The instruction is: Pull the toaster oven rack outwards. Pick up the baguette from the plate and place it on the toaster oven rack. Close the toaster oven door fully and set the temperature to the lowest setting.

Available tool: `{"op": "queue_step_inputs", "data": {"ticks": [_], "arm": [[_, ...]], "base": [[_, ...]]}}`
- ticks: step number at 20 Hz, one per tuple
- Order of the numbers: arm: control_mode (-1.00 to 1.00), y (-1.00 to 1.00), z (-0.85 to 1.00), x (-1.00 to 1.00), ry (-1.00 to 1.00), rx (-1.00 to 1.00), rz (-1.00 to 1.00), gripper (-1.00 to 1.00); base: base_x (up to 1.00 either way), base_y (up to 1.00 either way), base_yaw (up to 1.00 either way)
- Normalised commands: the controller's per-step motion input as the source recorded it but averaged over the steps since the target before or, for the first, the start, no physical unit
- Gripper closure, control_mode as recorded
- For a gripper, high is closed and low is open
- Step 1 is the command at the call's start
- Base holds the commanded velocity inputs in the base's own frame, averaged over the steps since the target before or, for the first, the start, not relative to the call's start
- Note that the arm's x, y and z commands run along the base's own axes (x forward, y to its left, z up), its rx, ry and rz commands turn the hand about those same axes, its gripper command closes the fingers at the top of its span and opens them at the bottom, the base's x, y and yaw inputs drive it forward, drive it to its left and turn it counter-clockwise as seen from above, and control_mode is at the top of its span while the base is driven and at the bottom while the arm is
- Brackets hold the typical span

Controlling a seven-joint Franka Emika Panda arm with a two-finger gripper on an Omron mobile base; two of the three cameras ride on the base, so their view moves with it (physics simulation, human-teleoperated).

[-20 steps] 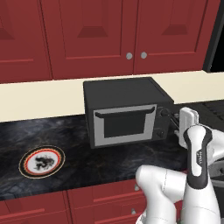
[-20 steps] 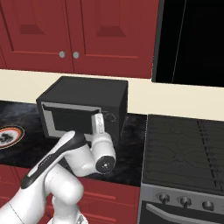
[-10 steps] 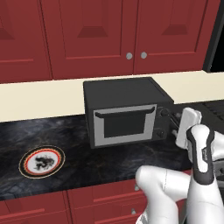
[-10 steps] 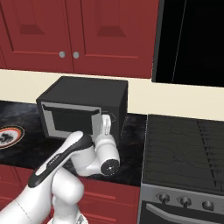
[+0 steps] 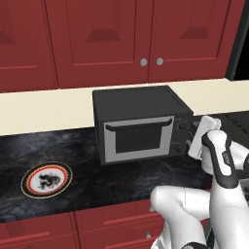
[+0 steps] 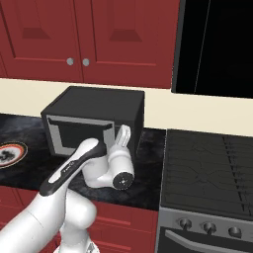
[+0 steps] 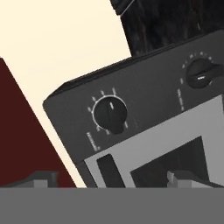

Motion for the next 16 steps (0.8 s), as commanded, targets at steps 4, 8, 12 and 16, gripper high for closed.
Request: {"op": "queue_step_inputs", "data": {"ticks": [4,8,12,16], "arm": [[-1.0,0.0,0.0,0.45,0.04,0.04,-0.03,-1.0],[-1.0,-0.02,-0.08,0.26,0.02,0.01,-0.01,-1.0],[-1.0,-0.05,-0.16,0.18,0.02,0.03,0.0,-1.0],[-1.0,-0.03,-0.04,0.2,0.0,0.04,0.0,-1.0]], "base": [[0.0,0.0,0.0],[0.0,0.0,0.0],[0.0,0.0,0.0],[0.0,0.0,0.0]]}}
